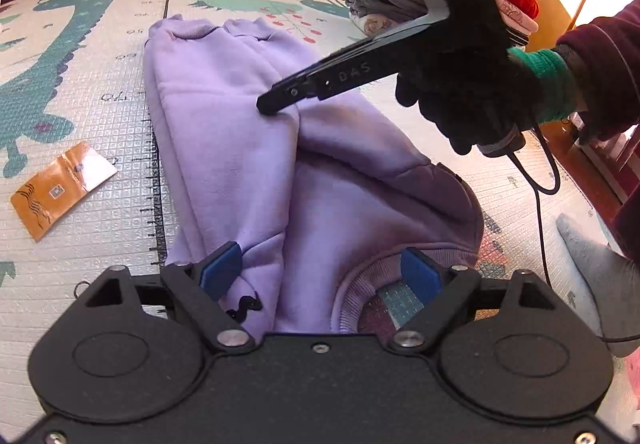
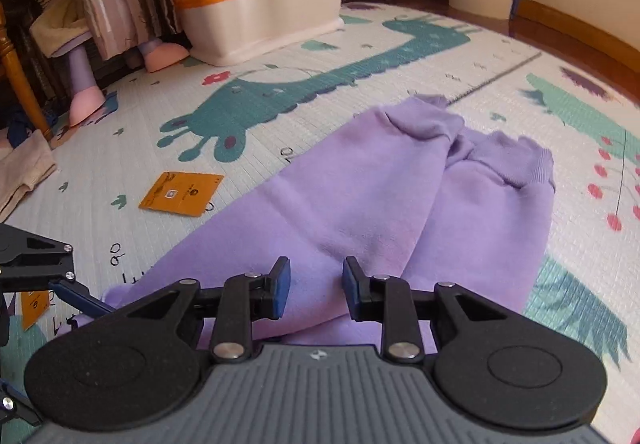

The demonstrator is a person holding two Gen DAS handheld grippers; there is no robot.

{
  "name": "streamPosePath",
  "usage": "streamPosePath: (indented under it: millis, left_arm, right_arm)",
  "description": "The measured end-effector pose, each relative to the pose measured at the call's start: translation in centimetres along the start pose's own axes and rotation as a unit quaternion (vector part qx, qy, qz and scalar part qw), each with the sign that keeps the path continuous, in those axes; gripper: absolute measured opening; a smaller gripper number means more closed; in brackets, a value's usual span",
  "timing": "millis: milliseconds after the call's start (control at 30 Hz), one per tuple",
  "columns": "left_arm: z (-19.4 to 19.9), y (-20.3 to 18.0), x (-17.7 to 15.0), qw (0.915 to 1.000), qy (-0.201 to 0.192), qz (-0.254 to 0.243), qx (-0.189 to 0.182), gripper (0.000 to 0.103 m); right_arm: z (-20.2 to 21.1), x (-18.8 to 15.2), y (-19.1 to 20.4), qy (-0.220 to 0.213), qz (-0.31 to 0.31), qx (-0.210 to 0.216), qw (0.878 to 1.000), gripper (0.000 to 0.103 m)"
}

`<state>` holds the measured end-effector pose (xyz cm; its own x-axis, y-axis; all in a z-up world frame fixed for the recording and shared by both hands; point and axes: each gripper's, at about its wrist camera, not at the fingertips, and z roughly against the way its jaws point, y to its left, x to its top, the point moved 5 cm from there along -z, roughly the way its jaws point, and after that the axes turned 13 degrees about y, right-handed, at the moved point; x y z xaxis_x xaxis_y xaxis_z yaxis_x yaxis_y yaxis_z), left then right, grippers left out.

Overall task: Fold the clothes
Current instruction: 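Grasp the ribbed hem of the lavender sweatshirt with both tools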

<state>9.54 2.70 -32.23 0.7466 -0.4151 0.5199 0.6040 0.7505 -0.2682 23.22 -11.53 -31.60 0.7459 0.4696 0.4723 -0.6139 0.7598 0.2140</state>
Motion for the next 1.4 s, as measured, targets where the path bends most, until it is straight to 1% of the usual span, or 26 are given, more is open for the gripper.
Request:
streamPosePath:
  millis: [67, 167, 200, 267, 300, 367, 400, 433, 500, 533, 567, 600, 667, 700, 800, 867, 900, 933, 1000, 1100, 1133, 1200, 1233, 1267, 1333, 1400]
  left_arm:
    - [0.0, -0.2, 0.4, 1.0000, 0.008, -0.004, 0.003, 0.088]
    - [1.4, -0.4, 0.6, 0.9997, 0.007, -0.022, 0.002, 0.088]
    - [2.1, -0.4, 0.5, 0.9994, 0.006, -0.033, 0.004, 0.088]
    - [3.0, -0.9, -0.2, 0.9965, 0.011, -0.078, 0.025, 0.088]
    - [3.3, -1.3, -0.7, 0.9933, 0.015, -0.107, 0.040, 0.088]
    - [3.8, -2.2, -1.8, 0.9835, 0.023, -0.165, 0.071, 0.088]
    - [4.0, -2.6, -2.4, 0.9760, 0.027, -0.197, 0.089, 0.088]
    - [4.0, -3.1, -3.0, 0.9653, 0.030, -0.234, 0.112, 0.088]
    - [3.9, -4.0, -4.2, 0.9440, 0.034, -0.295, 0.143, 0.086]
    - [3.6, -4.4, -4.7, 0.9309, 0.037, -0.326, 0.160, 0.085]
    - [3.4, -4.6, -5.1, 0.9214, 0.040, -0.347, 0.170, 0.081]
    - [3.0, -4.7, -5.5, 0.9107, 0.044, -0.370, 0.179, 0.073]
    - [2.4, -5.0, -6.2, 0.8874, 0.052, -0.414, 0.195, 0.067]
    - [2.1, -5.1, -6.5, 0.8748, 0.056, -0.436, 0.203, 0.062]
    - [1.1, -5.5, -7.6, 0.8334, 0.067, -0.500, 0.227, 0.059]
    - [0.4, -5.7, -8.2, 0.8027, 0.074, -0.540, 0.241, 0.058]
    - [0.2, -5.8, -8.5, 0.7900, 0.077, -0.556, 0.247, 0.058]
    - [0.2, -5.9, -8.5, 0.7835, 0.078, -0.564, 0.248, 0.058]
    - [0.3, -6.0, -8.6, 0.7689, 0.081, -0.582, 0.252, 0.057]
    - [0.5, -5.7, -8.7, 0.7569, 0.088, -0.591, 0.266, 0.056]
    - [0.5, -5.6, -8.8, 0.7535, 0.088, -0.594, 0.268, 0.056]
    - [0.4, -5.6, -8.9, 0.7471, 0.087, -0.601, 0.270, 0.056]
    - [0.3, -5.6, -9.0, 0.7402, 0.086, -0.609, 0.272, 0.056]
    - [0.3, -5.6, -9.1, 0.7339, 0.085, -0.616, 0.274, 0.056]
    - [0.2, -5.5, -9.2, 0.7241, 0.087, -0.624, 0.280, 0.051]
    - [0.1, -5.1, -9.2, 0.7145, 0.098, -0.630, 0.289, 0.041]
  right_arm:
    - [-0.1, 0.3, -0.2, -0.009, -0.014, 0.005, 1.000, 0.031]
    - [1.4, 0.8, 1.0, -0.020, -0.023, -0.010, 0.999, 0.033]
    - [2.1, 0.2, 1.6, -0.020, -0.011, -0.016, 1.000, 0.033]
    - [3.7, -1.7, 3.1, -0.016, 0.030, -0.029, 0.999, 0.033]
    - [4.5, -2.6, 3.9, -0.015, 0.051, -0.036, 0.998, 0.033]
    - [6.1, -4.5, 5.4, -0.011, 0.092, -0.049, 0.994, 0.033]
    - [6.9, -5.4, 6.2, -0.009, 0.113, -0.056, 0.992, 0.033]
    - [7.7, -6.3, 6.9, -0.008, 0.133, -0.062, 0.989, 0.033]
    - [8.2, -9.2, 9.2, 0.021, 0.201, -0.071, 0.977, 0.033]
    - [8.2, -10.9, 10.4, 0.039, 0.240, -0.076, 0.967, 0.033]
    - [8.2, -12.6, 11.6, 0.056, 0.287, -0.085, 0.953, 0.033]
    - [8.0, -14.3, 12.5, 0.070, 0.329, -0.101, 0.936, 0.033]
    - [7.6, -17.5, 13.9, 0.096, 0.405, -0.138, 0.899, 0.033]
    - [7.3, -18.5, 14.2, 0.105, 0.429, -0.158, 0.883, 0.033]
    - [6.5, -19.5, 14.1, 0.110, 0.457, -0.200, 0.860, 0.033]
    - [6.0, -19.5, 13.9, 0.115, 0.471, -0.215, 0.847, 0.033]
    - [5.7, -19.5, 13.8, 0.116, 0.480, -0.219, 0.842, 0.033]
    - [5.5, -19.4, 13.8, 0.117, 0.489, -0.222, 0.836, 0.033]
    - [5.4, -19.7, 13.8, 0.116, 0.516, -0.224, 0.819, 0.033]
    - [5.5, -20.1, 13.5, 0.120, 0.541, -0.230, 0.800, 0.033]
    - [5.4, -20.2, 13.5, 0.119, 0.546, -0.233, 0.796, 0.036]
    - [5.3, -20.3, 13.4, 0.115, 0.557, -0.236, 0.788, 0.037]
    - [5.2, -20.4, 13.3, 0.113, 0.562, -0.238, 0.784, 0.040]
    - [5.2, -20.4, 13.3, 0.111, 0.566, -0.239, 0.781, 0.043]
    - [5.2, -20.2, 13.3, 0.108, 0.568, -0.239, 0.780, 0.044]
    - [5.3, -19.9, 13.1, 0.110, 0.565, -0.232, 0.784, 0.045]
